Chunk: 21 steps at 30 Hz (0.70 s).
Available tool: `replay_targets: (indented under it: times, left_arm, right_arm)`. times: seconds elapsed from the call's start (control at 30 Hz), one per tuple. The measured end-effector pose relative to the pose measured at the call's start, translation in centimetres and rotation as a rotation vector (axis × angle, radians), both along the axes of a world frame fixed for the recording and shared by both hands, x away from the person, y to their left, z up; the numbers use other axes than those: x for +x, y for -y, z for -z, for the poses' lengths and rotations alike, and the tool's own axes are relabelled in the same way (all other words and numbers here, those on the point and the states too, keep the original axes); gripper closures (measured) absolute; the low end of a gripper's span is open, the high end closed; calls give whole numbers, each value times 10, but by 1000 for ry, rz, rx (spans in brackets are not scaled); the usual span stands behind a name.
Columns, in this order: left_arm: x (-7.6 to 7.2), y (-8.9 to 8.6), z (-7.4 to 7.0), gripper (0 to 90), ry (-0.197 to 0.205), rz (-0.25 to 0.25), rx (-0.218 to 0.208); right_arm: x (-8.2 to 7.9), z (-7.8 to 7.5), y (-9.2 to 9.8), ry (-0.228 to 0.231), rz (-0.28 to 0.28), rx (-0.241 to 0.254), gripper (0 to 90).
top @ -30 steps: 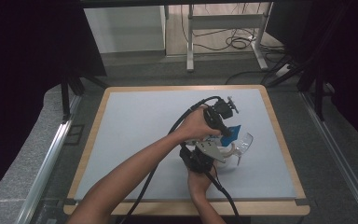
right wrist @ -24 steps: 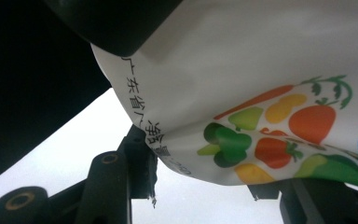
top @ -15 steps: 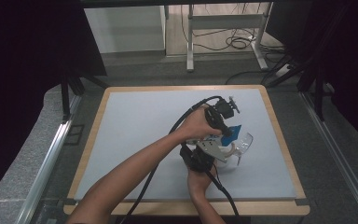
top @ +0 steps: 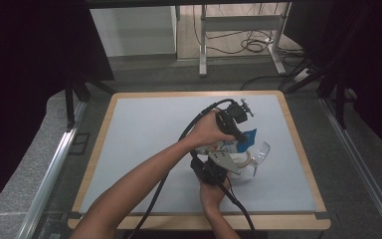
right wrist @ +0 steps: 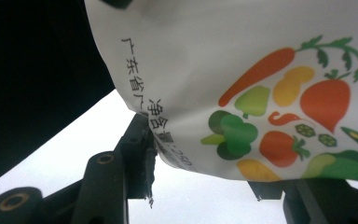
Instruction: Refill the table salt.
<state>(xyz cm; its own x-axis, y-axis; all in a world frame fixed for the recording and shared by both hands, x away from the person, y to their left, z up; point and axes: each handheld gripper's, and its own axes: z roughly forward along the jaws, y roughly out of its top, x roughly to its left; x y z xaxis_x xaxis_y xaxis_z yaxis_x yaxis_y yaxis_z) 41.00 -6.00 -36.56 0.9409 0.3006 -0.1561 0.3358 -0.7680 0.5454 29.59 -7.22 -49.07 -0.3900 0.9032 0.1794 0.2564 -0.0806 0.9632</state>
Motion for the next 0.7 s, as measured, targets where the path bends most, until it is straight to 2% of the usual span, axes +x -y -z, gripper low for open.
replay_targets:
  times: [0.1,0.7]
  left_arm:
    - [-1,1,1,900,3,1,6]
    - [-4,-1,-1,900,-3,10,-7]
  right_arm:
    - [1,1,-1,-3,-11,-27,492]
    - [5,7,0,-25,-10,-83,474]
